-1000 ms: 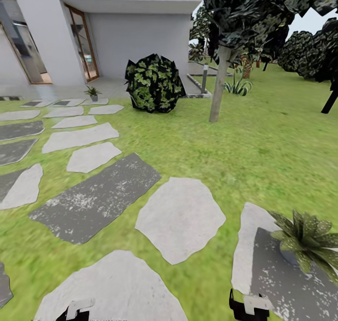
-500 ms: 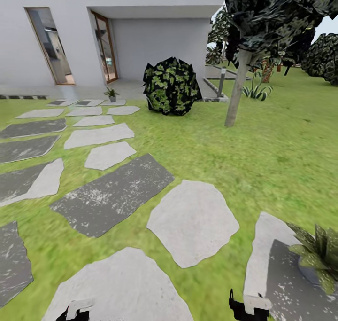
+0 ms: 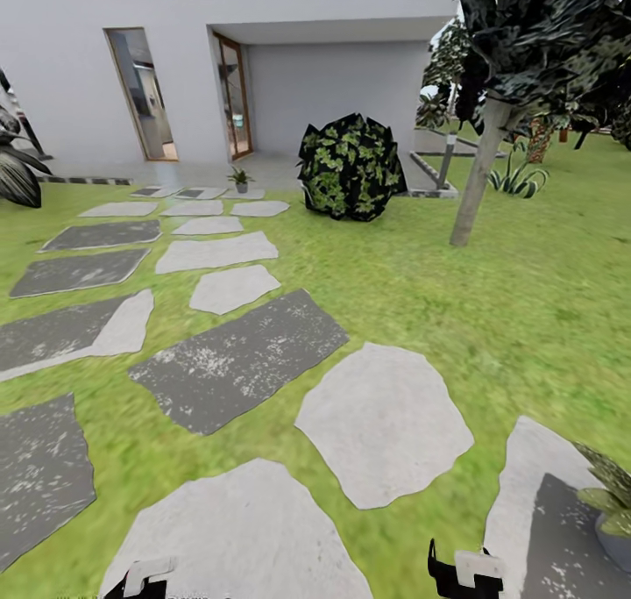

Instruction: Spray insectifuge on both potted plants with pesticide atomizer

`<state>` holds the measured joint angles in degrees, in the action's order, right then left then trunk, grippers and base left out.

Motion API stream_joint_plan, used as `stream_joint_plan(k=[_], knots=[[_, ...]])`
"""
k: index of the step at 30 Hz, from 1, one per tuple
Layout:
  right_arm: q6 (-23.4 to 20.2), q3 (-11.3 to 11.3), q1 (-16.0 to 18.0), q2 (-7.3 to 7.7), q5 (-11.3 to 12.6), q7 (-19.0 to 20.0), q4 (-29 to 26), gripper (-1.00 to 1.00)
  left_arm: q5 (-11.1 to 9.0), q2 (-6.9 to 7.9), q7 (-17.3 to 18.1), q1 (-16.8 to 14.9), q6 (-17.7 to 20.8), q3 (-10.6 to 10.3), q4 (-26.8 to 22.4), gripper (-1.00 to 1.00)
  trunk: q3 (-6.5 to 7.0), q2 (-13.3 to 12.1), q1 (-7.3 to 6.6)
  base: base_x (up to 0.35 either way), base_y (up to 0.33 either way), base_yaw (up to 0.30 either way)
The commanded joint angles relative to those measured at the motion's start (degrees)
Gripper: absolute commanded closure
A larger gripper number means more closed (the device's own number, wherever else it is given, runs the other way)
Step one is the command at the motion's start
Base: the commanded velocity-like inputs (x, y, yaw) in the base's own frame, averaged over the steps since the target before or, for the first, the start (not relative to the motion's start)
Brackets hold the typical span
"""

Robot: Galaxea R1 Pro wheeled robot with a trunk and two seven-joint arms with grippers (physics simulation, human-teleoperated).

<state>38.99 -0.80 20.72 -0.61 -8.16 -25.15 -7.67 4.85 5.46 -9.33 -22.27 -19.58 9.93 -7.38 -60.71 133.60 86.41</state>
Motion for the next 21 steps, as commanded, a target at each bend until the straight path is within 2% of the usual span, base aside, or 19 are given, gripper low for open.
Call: stream_joint_plan(k=[1, 21], knots=[[-0.1, -0.1, 0.0, 0.0, -0.6, -0.6, 0.0, -1.0, 0.5, -0.03, -0.2, -0.1, -0.2, 0.4, 0.1, 1.0, 0.02, 0.0, -0.01, 0.0, 0.0, 0.21], [-0.1, -0.1, 0.0, 0.0, -0.6, -0.6, 0.0, -1.0, 0.5, -0.06, -0.2, -0.1, -0.2, 0.4, 0.1, 1.0, 1.46, 0.0, -0.01, 0.0, 0.0, 0.173]])
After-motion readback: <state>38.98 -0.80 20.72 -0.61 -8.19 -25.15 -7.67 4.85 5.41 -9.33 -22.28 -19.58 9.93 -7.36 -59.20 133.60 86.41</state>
